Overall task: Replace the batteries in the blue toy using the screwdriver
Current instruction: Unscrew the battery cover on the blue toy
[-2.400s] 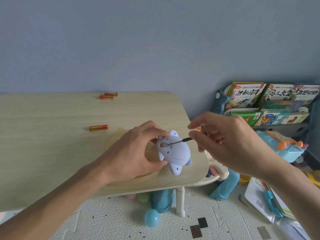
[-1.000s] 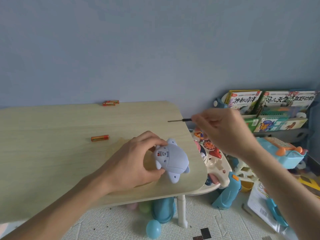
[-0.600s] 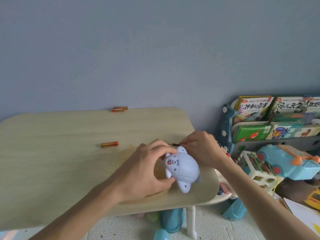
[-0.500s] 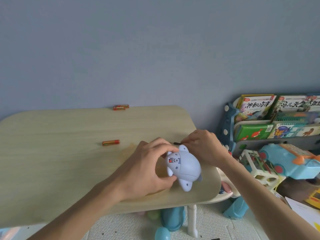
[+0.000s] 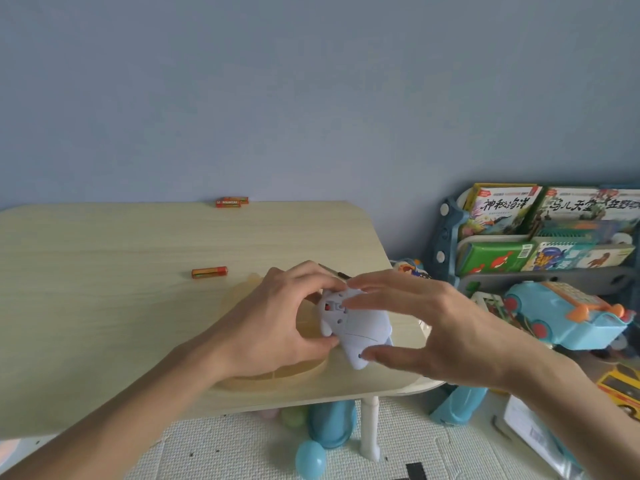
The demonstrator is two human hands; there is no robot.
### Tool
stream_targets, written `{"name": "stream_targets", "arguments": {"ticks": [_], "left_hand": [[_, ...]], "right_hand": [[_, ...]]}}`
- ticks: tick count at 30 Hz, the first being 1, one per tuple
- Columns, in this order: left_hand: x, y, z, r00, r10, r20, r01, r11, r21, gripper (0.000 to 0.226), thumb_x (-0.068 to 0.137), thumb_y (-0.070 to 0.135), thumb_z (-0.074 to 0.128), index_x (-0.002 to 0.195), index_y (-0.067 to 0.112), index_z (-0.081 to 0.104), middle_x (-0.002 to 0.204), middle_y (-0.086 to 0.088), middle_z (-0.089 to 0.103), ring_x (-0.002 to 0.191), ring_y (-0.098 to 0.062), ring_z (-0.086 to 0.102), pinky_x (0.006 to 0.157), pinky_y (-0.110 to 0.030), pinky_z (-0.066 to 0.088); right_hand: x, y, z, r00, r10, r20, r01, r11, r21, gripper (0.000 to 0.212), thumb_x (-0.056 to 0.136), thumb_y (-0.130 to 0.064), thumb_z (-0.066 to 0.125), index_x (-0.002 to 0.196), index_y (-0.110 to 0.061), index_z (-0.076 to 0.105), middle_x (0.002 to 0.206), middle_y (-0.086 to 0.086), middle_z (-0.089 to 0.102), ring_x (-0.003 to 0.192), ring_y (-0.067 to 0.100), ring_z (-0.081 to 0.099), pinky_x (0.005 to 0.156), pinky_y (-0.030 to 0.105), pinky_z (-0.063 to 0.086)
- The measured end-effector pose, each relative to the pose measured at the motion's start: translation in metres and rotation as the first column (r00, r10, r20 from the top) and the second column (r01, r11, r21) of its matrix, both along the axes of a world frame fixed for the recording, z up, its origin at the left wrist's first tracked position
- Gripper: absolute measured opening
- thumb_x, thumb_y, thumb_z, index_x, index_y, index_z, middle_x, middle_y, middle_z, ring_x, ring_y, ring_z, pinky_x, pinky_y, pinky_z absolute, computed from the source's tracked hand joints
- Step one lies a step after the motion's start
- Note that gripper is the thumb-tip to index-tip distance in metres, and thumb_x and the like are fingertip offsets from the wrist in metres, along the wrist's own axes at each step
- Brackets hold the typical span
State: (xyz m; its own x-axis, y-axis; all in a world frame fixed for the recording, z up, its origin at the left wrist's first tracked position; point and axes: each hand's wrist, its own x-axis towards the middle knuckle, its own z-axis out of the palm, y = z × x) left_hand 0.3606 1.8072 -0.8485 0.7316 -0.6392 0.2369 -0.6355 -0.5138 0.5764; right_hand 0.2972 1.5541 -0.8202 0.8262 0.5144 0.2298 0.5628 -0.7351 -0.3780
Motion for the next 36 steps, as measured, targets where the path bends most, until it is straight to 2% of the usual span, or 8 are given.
{"name": "stream_targets", "arguments": {"ticks": [3, 7, 12, 19, 26, 30, 34, 36], "left_hand": [[0.001, -0.001, 0.002, 1.0, -0.01, 0.007, 0.009, 1.0, 0.023, 0.053, 0.079, 0.035, 0.087, 0.128, 0.04, 0.066, 0.128, 0.027, 0.061, 0.116, -0.002, 0.062, 0.102, -0.018, 0.039], [0.002, -0.001, 0.003, 1.0, -0.005, 0.016, 0.005, 0.999, 0.05, 0.06, 0.077, 0.038, 0.085, 0.132, 0.043, 0.064, 0.131, 0.031, 0.058, 0.117, -0.003, 0.06, 0.102, -0.018, 0.04], [0.002, 0.0, 0.003, 0.999, -0.026, 0.027, 0.026, 1.0, 0.017, 0.058, 0.077, 0.034, 0.087, 0.13, 0.044, 0.065, 0.127, 0.028, 0.06, 0.116, 0.002, 0.06, 0.101, -0.016, 0.041], [0.003, -0.004, 0.004, 0.999, -0.039, -0.017, 0.038, 0.999, -0.012, 0.048, 0.078, 0.032, 0.087, 0.121, 0.04, 0.069, 0.126, 0.021, 0.063, 0.113, -0.001, 0.064, 0.102, -0.032, 0.05], [0.003, -0.001, -0.002, 0.999, -0.026, -0.025, 0.024, 0.998, -0.058, 0.053, 0.077, 0.032, 0.087, 0.125, 0.039, 0.066, 0.125, 0.025, 0.063, 0.112, -0.001, 0.067, 0.101, -0.039, 0.055], [0.004, -0.002, -0.004, 0.999, -0.033, -0.014, 0.032, 0.997, -0.074, 0.054, 0.075, 0.027, 0.088, 0.123, 0.037, 0.066, 0.124, 0.026, 0.064, 0.115, -0.003, 0.067, 0.102, -0.035, 0.055], [0.003, -0.001, -0.007, 0.999, -0.042, -0.011, 0.041, 0.996, -0.077, 0.055, 0.075, 0.022, 0.088, 0.123, 0.038, 0.065, 0.127, 0.027, 0.062, 0.119, -0.005, 0.063, 0.102, -0.028, 0.055], [0.002, -0.001, -0.008, 0.999, -0.032, -0.015, 0.031, 0.997, -0.064, 0.055, 0.077, 0.026, 0.087, 0.124, 0.041, 0.063, 0.13, 0.026, 0.061, 0.12, -0.006, 0.062, 0.103, -0.031, 0.055]], "right_hand": [[0.0, 0.002, -0.001, 1.0, 0.004, -0.031, -0.008, 0.993, -0.119, 0.06, 0.092, -0.051, 0.072, 0.148, -0.053, 0.05, 0.159, -0.021, 0.042, 0.141, 0.0, 0.05, 0.111, 0.029, 0.049], [0.007, 0.002, -0.005, 1.0, 0.018, 0.013, -0.015, 0.979, -0.205, 0.058, 0.095, -0.049, 0.071, 0.148, -0.051, 0.047, 0.161, -0.013, 0.032, 0.142, 0.008, 0.047, 0.103, 0.044, 0.055], [0.013, 0.004, -0.008, 0.999, 0.029, 0.023, -0.024, 0.976, -0.217, 0.064, 0.093, -0.043, 0.075, 0.149, -0.048, 0.044, 0.153, -0.009, 0.035, 0.136, 0.015, 0.046, 0.103, 0.043, 0.054], [0.017, 0.009, 0.0, 1.0, 0.02, 0.012, -0.016, 0.969, -0.245, 0.066, 0.088, -0.041, 0.081, 0.138, -0.049, 0.039, 0.142, -0.014, 0.034, 0.118, 0.007, 0.043, 0.097, 0.029, 0.048], [0.013, -0.004, -0.002, 0.991, -0.087, -0.105, 0.096, 0.991, 0.091, 0.061, 0.085, -0.025, 0.088, 0.13, -0.039, 0.048, 0.129, -0.016, 0.061, 0.113, 0.013, 0.064, 0.093, 0.032, 0.062], [0.027, -0.017, 0.005, 0.97, -0.212, -0.122, 0.244, 0.879, 0.41, 0.08, 0.076, -0.029, 0.093, 0.14, -0.036, 0.046, 0.132, -0.016, 0.071, 0.115, 0.004, 0.072, 0.092, 0.027, 0.063], [0.065, -0.03, -0.009, 0.899, -0.434, -0.069, 0.434, 0.855, 0.282, 0.074, 0.079, -0.042, 0.089, 0.145, -0.027, 0.057, 0.132, -0.008, 0.069, 0.105, 0.011, 0.074, 0.09, 0.026, 0.063], [0.084, -0.03, -0.028, 0.887, -0.456, -0.071, 0.459, 0.857, 0.235, 0.07, 0.083, -0.039, 0.088, 0.146, -0.025, 0.06, 0.14, -0.001, 0.067, 0.112, 0.022, 0.071, 0.096, 0.04, 0.062]]}}
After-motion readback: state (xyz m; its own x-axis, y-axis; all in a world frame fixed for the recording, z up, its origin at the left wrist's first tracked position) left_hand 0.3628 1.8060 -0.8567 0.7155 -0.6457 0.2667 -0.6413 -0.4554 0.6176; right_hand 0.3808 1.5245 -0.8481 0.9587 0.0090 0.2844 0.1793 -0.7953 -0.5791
